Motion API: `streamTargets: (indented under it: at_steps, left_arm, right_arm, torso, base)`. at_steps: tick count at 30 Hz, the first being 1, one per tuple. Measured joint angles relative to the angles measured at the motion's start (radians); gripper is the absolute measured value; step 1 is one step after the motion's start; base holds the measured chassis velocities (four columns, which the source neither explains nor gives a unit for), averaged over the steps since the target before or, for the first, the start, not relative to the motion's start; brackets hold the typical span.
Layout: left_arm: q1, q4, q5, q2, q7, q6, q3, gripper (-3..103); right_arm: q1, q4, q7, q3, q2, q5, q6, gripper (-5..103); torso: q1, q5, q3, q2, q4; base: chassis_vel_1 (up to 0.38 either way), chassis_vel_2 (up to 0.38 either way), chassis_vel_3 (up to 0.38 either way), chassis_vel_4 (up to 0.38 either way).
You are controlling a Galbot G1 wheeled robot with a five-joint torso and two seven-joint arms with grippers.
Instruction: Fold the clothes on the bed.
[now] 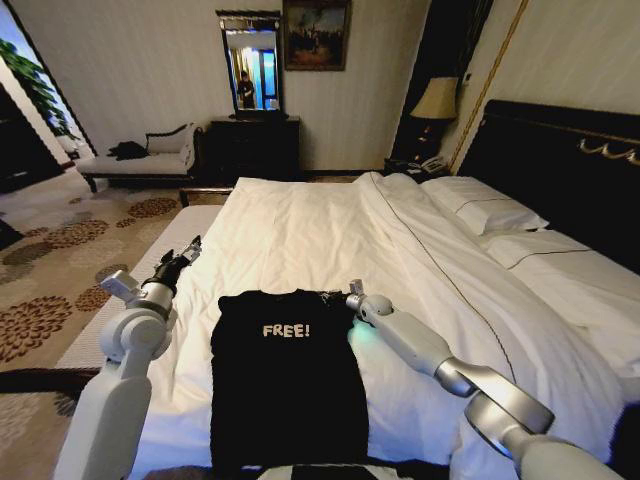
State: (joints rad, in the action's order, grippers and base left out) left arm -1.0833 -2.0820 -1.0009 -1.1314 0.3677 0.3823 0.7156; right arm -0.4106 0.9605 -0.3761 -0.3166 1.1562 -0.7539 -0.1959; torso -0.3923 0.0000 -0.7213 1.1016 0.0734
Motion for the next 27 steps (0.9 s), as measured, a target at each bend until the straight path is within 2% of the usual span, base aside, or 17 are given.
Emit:
streamTargets:
  at_steps: [10, 27]
  left_arm:
    - [-0.003, -0.006, 0.000, 0.001, 0.001, 0.000, 0.001, 100]
    - [-0.020, -0.026, -0.002, 0.002, 0.002, 0.000, 0.011, 100]
  right_arm:
    - [0.000, 0.005, -0.041, 0.021, -0.021, -0.025, 0.030, 0]
    - [-0.002, -0.011, 0.012, 0.068, -0.026, -0.027, 0.031, 0]
  torso:
    - [0.000, 0.0001, 0.000, 0.000, 0.0000]
    - [0.000, 0.0000, 0.000, 0.000, -0.0001]
  base:
    - [0.000, 0.000, 0.000, 0.000]
    - [0.000, 0.000, 0.000, 0.000]
